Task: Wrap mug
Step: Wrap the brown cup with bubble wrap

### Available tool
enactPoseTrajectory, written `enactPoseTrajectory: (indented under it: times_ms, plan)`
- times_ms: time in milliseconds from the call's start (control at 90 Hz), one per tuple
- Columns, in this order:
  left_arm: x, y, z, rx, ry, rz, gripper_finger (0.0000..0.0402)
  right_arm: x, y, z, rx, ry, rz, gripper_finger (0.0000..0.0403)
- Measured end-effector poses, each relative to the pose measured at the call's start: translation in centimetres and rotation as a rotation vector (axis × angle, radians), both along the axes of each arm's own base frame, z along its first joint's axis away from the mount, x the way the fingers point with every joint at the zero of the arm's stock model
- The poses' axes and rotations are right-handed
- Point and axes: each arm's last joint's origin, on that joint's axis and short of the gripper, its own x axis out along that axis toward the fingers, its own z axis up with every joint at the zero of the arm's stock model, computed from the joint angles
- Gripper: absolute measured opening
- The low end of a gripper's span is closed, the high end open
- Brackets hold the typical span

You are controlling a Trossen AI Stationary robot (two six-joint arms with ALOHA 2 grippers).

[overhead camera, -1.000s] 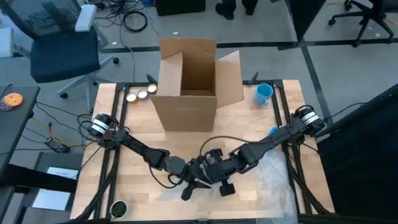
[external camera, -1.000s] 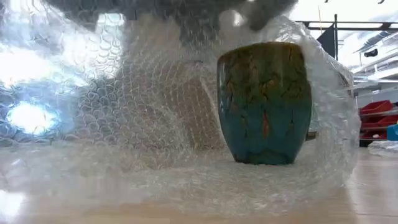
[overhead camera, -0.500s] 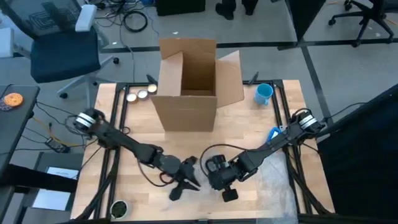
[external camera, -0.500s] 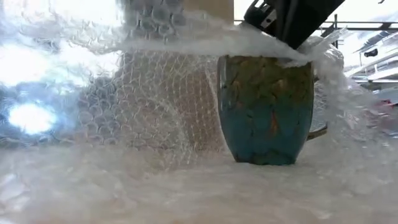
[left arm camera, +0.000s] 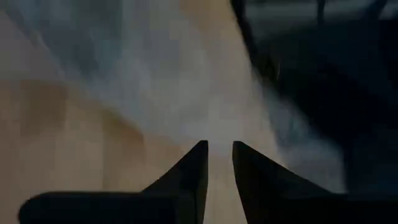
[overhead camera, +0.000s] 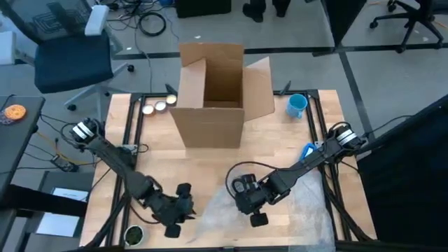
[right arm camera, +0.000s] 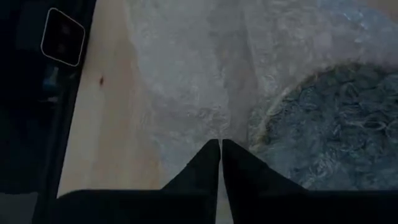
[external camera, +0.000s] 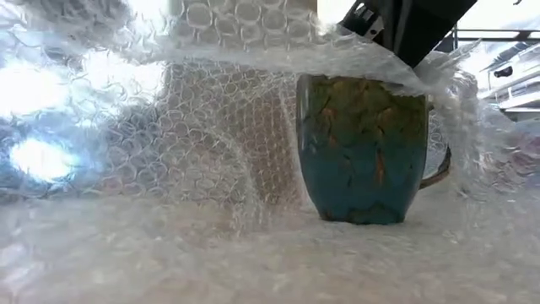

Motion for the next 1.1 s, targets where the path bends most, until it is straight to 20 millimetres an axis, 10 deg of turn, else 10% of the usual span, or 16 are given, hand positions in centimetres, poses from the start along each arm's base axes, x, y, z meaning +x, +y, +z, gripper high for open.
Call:
enactPoseTrajectory:
  times_ms: [578,1100]
  plan:
    - [5.0,-1.5,-5.6,-0.023,-0.056,-0.196,0.006,0.1,-0.6,-0.1,-0.002,0.023,-0.036,0.0]
    - [4.4,-0.4,-7.2,0.014,0.149,-0.117,0.006,0.1,-0.6,-0.1,0.008,0.025,-0.059,0.0]
